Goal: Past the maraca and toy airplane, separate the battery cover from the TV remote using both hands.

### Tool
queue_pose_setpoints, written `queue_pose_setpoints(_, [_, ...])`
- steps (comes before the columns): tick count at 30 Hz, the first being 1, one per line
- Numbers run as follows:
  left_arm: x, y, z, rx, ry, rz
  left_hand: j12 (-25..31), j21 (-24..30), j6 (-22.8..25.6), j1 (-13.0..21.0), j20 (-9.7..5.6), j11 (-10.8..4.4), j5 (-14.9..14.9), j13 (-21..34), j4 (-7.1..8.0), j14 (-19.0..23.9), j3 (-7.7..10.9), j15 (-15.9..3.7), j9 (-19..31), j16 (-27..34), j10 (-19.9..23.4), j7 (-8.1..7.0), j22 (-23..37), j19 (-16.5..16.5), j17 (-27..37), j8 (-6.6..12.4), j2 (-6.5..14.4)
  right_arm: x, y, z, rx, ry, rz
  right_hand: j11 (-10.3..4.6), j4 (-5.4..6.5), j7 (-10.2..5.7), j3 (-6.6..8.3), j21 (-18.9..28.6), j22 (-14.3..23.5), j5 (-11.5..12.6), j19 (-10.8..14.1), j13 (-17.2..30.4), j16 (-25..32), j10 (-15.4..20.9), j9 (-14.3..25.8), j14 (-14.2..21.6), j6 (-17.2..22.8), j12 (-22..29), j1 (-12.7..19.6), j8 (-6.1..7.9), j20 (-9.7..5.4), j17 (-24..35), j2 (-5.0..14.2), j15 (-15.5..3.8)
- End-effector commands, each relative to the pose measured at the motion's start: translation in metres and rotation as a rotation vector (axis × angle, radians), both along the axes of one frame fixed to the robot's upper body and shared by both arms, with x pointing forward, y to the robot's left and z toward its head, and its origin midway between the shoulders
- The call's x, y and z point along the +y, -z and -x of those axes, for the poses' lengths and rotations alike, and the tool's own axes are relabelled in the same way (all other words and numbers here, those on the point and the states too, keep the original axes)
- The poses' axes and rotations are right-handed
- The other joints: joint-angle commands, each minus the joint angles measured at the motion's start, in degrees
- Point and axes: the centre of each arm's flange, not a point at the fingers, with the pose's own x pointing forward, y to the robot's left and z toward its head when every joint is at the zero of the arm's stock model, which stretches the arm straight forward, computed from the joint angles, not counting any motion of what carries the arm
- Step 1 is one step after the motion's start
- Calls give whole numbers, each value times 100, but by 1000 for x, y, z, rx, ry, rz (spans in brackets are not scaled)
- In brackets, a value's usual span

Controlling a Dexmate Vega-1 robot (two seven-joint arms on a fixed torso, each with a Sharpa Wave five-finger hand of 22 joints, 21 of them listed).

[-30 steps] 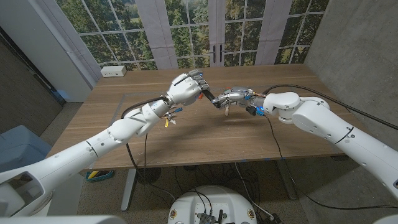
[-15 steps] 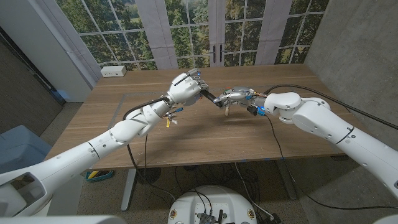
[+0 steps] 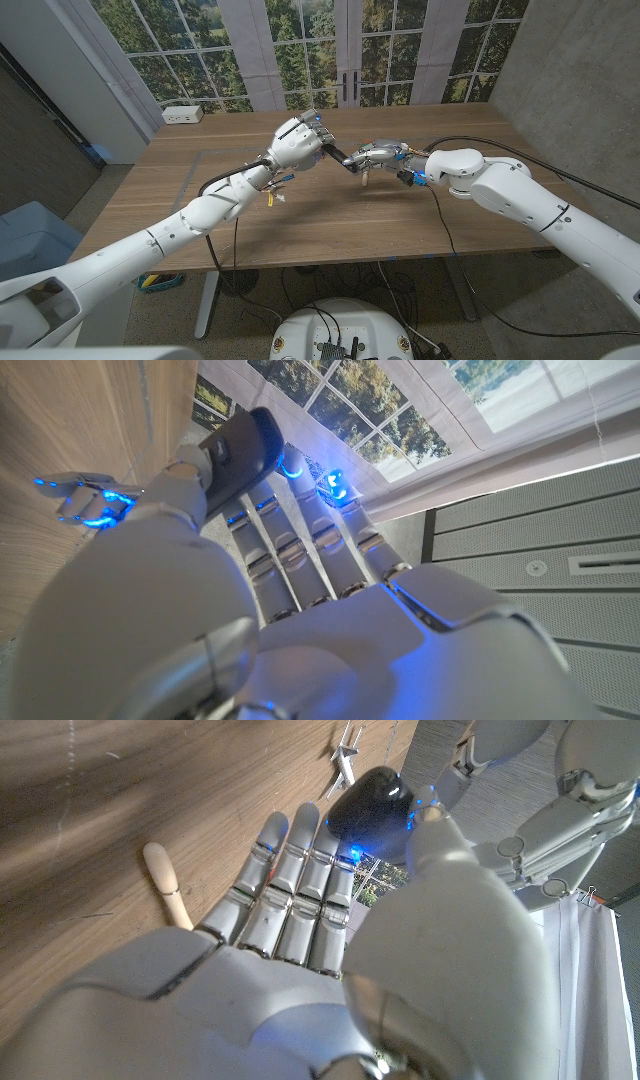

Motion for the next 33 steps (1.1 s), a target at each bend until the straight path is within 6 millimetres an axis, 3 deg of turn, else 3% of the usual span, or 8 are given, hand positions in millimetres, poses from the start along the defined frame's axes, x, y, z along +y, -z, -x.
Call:
queue_pose_setpoints(1, [1,1,5,-80,21,39,294,51,-222,-912,-278,13,-35,1761,-12,-176,68,-751,334,-375,-231,28,-100,-91,-265,177,374,2,0,-1,-2,0,-2,-329,29,-5,35,44,-3,40,-32,24,-23,378,24,65,53,-18,1249,11,-114,42,1249,-706])
queue_pose_setpoints(4, [0,-1,8,-80,-44,53,106,54,-407,-995,-224,17,-46,1652,-9,-326,79,-744,304,-586,-436,-8,-155,-149,-444,98,198,2,-1,-1,-2,3,-3,-327,31,-20,38,64,-5,40,-42,18,-39,389,25,72,105,-28,1248,29,-115,54,1252,-701])
queue_pose_setpoints(7, [-1,-2,8,-77,-101,61,-382,65,-980,-1127,-131,26,-39,1484,23,-717,183,-743,349,-797,-1052,-51,-250,-308,-854,-19,51,2,-1,-1,-4,5,-3,-322,28,-11,39,80,-6,39,-48,26,-50,390,25,72,77,-31,1252,14,-115,68,1248,-701])
queue_pose_setpoints(12, [0,-2,9,-76,-134,65,-1027,80,-1406,-1204,-56,7,-23,1160,13,-1193,299,-728,242,-793,-1526,-53,-344,-442,-1352,-180,-19,3,-1,-2,-5,5,-6,-323,27,0,40,106,-8,39,-56,22,-68,396,26,77,66,-44,1254,5,-114,88,1245,-705])
queue_pose_setpoints(16, [0,-3,10,-82,-160,77,-1176,89,-1484,-1112,-29,-3,14,1076,-8,-1267,405,-742,208,-768,-1588,-30,-370,-479,-1483,-226,102,3,-2,-3,-3,7,-7,-327,30,-5,41,129,-11,38,-63,39,-87,384,26,83,76,-51,1248,5,-115,101,1242,-701])
queue_pose_setpoints(22, [2,-7,10,-100,-196,87,-1378,145,-1612,-469,23,-7,143,1029,-128,-1348,696,-757,142,-694,-1705,12,-414,-537,-1700,-323,390,4,-2,-4,-4,8,-7,-325,30,-4,46,165,-14,36,-84,43,-113,397,28,99,86,-64,1247,2,-114,127,1241,-705])
queue_pose_setpoints(30, [5,-13,13,-133,-211,101,-1502,205,-1754,-517,5,7,138,974,-28,-1365,580,-723,97,-656,-1803,78,-433,-537,-1793,-431,256,5,-2,-7,-3,10,-8,-324,27,-2,50,202,-18,36,-95,58,-141,409,29,103,83,-71,1252,-7,-120,154,1239,-705])
queue_pose_setpoints(33, [6,-14,12,-146,-205,97,-1474,258,-1453,-332,-5,-15,170,980,-65,-1338,639,-756,59,-588,-1621,91,-453,-522,-1836,-367,422,5,-3,-7,-4,8,-7,-325,25,-8,54,213,-19,36,-102,63,-149,403,29,105,82,-78,1258,-9,-118,164,1239,-709])
